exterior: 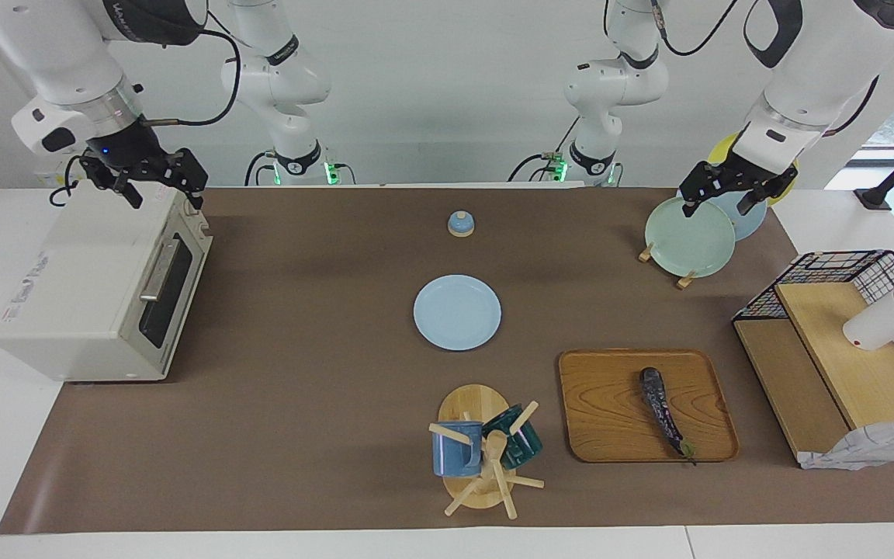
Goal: Put eggplant into oven
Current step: 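Reach the left gripper toward the eggplant on the wooden tray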
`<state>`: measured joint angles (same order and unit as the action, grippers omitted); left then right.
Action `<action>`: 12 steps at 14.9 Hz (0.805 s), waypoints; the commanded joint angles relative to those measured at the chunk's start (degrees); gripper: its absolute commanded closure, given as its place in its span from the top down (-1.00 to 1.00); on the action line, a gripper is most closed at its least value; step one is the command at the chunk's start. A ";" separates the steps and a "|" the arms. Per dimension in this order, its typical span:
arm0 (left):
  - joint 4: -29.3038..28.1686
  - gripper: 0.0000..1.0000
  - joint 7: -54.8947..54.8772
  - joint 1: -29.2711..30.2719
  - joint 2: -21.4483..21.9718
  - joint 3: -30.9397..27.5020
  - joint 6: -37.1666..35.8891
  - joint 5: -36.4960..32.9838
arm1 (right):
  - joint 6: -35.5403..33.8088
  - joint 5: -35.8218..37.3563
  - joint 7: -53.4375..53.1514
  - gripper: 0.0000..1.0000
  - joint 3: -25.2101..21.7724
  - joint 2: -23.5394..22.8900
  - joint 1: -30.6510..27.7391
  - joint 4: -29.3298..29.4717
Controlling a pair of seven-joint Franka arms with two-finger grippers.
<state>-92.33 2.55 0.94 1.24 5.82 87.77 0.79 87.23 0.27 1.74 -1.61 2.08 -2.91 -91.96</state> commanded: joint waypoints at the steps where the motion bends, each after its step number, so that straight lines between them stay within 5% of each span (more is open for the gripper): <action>1: 0.30 1.00 -0.09 0.47 0.17 0.51 0.21 0.18 | -0.66 -1.24 0.90 1.00 0.56 0.91 -0.87 -0.85; 12: -1.36 1.00 -0.17 0.12 0.61 0.68 6.34 0.09 | -0.66 -1.24 0.90 1.00 0.56 0.91 -0.87 -0.85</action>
<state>-92.44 2.55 0.94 1.24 6.27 90.40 0.79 87.23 0.27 1.74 -1.61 2.08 -2.91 -91.96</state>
